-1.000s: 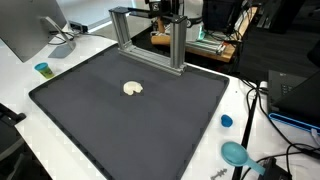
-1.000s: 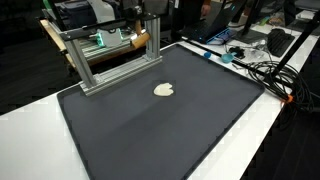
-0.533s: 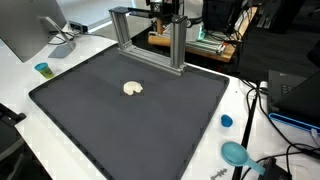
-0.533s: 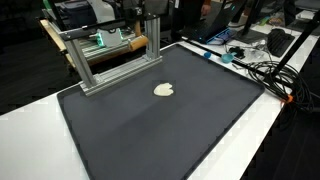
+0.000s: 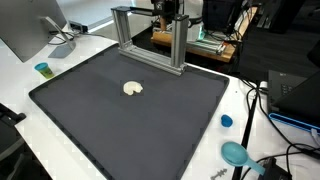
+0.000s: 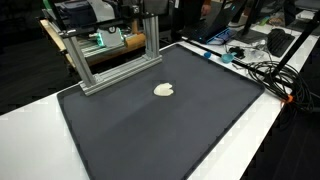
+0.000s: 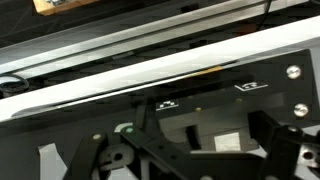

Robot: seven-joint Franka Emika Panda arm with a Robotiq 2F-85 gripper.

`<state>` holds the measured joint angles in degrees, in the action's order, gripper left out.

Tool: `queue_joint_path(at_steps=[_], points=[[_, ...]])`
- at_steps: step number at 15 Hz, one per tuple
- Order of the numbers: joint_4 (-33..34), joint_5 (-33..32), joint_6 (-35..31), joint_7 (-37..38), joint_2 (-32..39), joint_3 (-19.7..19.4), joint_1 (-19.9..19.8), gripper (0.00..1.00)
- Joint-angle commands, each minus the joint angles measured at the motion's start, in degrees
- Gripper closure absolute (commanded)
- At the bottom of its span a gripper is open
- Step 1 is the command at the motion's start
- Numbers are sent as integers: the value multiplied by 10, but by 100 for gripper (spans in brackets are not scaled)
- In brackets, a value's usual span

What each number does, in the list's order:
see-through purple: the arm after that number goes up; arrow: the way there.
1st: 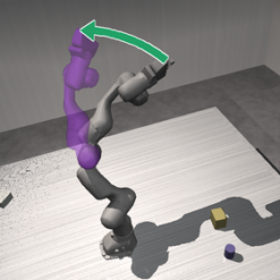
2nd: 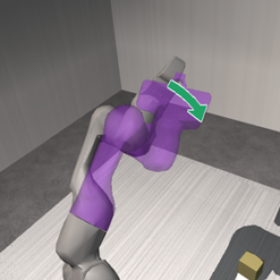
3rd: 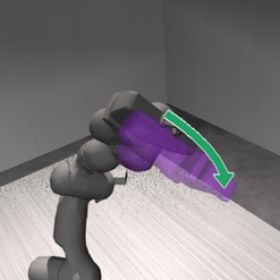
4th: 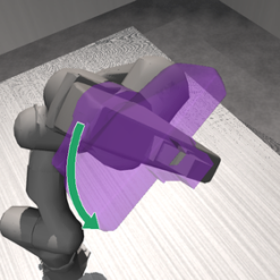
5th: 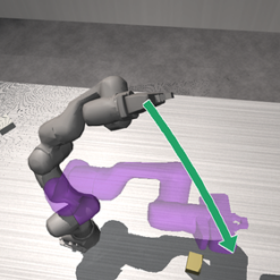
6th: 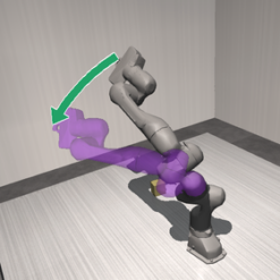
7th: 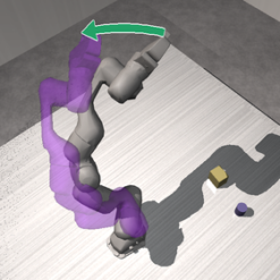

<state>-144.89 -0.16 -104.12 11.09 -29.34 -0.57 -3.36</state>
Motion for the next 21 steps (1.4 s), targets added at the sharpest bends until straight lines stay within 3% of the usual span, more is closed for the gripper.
queue_joint_path(at_steps=[1, 8, 10, 21], points=[[18, 45, 57, -32, 23, -22, 4, 0], [5, 83, -1, 6, 14, -28, -12, 0], [-3, 83, -24, -32, 0, -38, -10, 0], [2, 95, -2, 25, -25, -40, -39, 0]])
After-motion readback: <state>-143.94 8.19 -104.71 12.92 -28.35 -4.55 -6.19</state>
